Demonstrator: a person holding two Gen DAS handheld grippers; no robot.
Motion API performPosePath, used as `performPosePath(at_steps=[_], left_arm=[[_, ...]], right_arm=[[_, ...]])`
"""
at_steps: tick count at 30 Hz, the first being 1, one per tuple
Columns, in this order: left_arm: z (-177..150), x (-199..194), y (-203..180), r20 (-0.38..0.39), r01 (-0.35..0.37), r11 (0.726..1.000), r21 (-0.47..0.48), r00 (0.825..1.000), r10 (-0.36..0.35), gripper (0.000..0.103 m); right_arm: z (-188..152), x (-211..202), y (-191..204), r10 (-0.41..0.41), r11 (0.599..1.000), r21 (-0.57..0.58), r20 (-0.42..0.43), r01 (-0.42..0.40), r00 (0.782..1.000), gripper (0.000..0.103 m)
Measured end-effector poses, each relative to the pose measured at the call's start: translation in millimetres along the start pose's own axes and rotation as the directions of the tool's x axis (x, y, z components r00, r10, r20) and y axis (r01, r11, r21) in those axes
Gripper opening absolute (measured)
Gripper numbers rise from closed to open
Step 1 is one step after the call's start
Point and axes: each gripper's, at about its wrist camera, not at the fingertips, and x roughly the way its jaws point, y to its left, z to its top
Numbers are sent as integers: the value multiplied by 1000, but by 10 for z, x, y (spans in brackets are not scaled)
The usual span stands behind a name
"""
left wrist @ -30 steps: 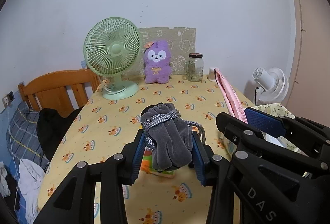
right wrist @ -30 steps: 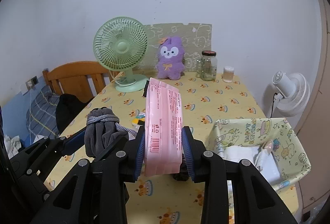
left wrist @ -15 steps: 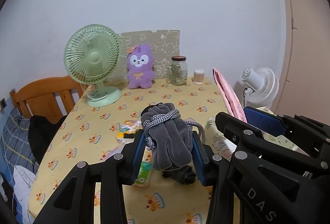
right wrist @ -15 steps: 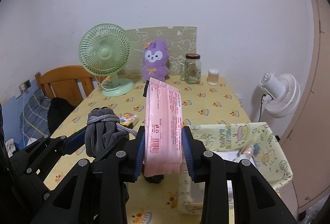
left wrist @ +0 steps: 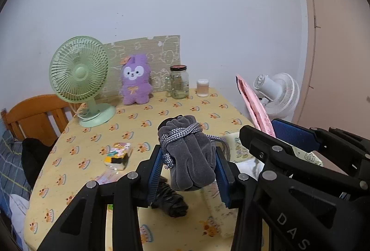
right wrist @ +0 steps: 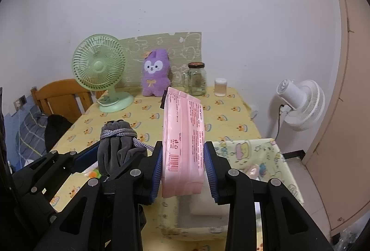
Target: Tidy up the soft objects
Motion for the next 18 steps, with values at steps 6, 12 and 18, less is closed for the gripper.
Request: performPosePath(at_steps=[6,12,18], left_arm=[[9,42,-170,-4,25,1000,7,1000,-25,44],[17,106,-334,-15,44,999,27,999,-44,44],[24,206,-461,-33,68,997,45,997,-66,44]], right_arm=[[3,-19,-160,-27,1000,-4,-2,27,1000,37],[-30,-13,-335,-44,999,11,-6,44,999,37],[-78,10,-486,-66,997,25,-19,67,998,37]])
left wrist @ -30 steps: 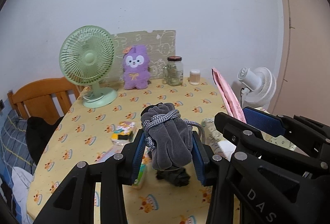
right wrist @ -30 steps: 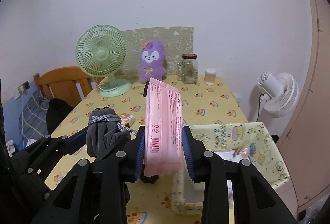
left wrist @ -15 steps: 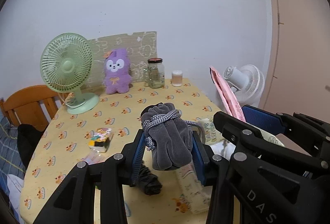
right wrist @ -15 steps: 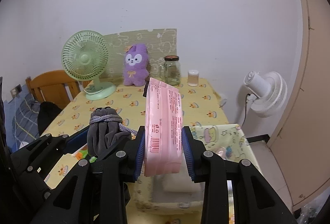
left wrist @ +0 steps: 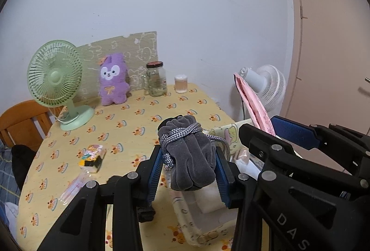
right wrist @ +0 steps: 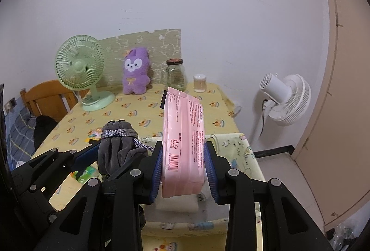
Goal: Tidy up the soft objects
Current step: 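Lower the gray pouch and pink package into the box and open both tools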
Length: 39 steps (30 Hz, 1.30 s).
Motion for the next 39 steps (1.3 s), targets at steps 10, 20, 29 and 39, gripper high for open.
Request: performPosePath(at_steps=[10,20,29,39], left_arm=[[-15,184,-204,-39,42,999,16,998,-41,44],[-78,407,-324,-95,85,996,39,992,-81,48],[-131,429,-418,-89,38,994,99,996,-29,85],[-190,434,-438,-107,56,992,114,993,-44,88]], right_arm=[[-79,116,-220,-31,999,19,-35,31,999,38],[-165,311,-386,-39,998,47,-88,43,995,38],[-218,431,-486,-45,997,62,-121,53,992,37],[-264,517,-492,-14,998,59,-157,23,987,39]])
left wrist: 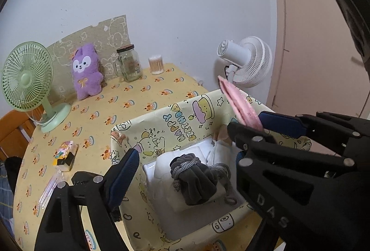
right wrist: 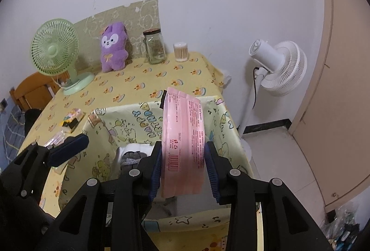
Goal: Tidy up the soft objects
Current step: 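Lower the gray pouch and pink package into the box and open both tools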
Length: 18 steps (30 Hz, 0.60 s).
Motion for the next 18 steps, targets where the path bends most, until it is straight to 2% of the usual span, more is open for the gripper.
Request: performPosePath(at_steps=[3,5,7,10,18], left_arm=[[-15,-12,15,-3,6,1000,2,1000,-6,88],[-23,-37,23,1,11,1000,2,1000,-11,88],[-34,-74,22,8,7,1000,3,1000,-7,90],[-42,-123,38,21,-12,1000,1,1000,12,94],[-45,-238,83,42,-7,1000,-9,999,7,100]], right_arm=[[-18,-16,28,-1,1000,-10,3,1,1000,41],[-20,-34,44,-1,1000,-12,4,1,1000,49],[-25,-66,53,4,1000,-3,13,-4,1000,70],[-36,-128,70,-4,1000,-6,35,4,999,74],[-46,-271,155,-10,1000,2,58,9,998,83]])
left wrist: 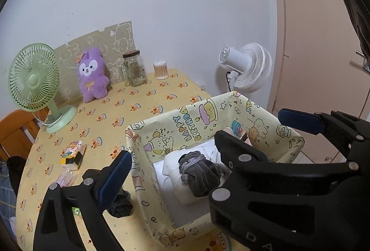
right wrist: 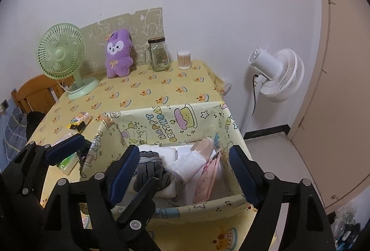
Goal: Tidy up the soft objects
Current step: 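Lower the gray pouch and pink package into the box and open both tools, then withdraw both tools from the box back over the table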
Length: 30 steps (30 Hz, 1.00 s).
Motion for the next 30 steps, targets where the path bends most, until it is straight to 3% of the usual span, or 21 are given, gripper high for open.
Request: performPosePath(at_steps=[18,30], left_arm=[[4,-430,229,76,-17,999,-45,997,21,102],[-54,-671,478,99,0,996,-93,995,9,100]], right_arm=[[27,-409,264,-4,1000,0,109,4,994,101],[23,-595,519,12,1000,-2,159,-12,987,103]])
